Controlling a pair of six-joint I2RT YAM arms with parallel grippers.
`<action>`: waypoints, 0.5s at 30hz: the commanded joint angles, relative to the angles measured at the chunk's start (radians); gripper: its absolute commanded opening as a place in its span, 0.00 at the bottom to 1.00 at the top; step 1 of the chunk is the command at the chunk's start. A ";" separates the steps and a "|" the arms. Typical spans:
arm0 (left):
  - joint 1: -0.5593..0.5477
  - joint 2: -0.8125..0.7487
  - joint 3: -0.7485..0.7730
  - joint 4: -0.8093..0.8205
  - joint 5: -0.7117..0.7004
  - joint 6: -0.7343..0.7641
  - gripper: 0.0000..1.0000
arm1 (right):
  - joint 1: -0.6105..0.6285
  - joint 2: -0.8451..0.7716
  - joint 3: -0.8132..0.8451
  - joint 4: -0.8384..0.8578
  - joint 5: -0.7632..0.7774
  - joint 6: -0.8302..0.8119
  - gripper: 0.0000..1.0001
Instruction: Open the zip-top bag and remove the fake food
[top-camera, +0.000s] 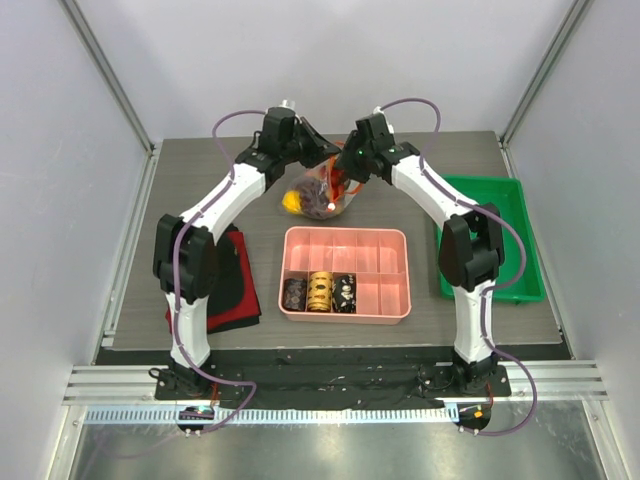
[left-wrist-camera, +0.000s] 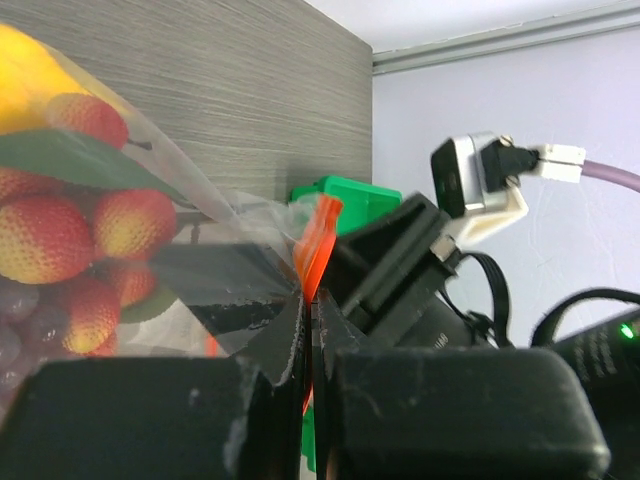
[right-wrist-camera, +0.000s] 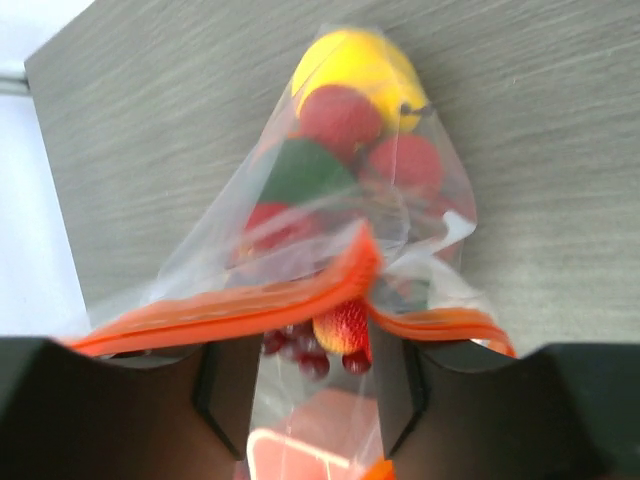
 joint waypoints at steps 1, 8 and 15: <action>-0.001 -0.044 -0.015 0.098 0.041 -0.028 0.00 | -0.022 0.033 0.027 0.087 0.062 0.045 0.49; -0.003 -0.053 -0.032 0.098 0.046 -0.024 0.00 | -0.032 0.050 0.035 0.098 0.124 0.047 0.52; -0.015 -0.053 -0.032 0.097 0.048 -0.027 0.00 | -0.034 0.094 0.030 0.185 0.106 0.019 0.63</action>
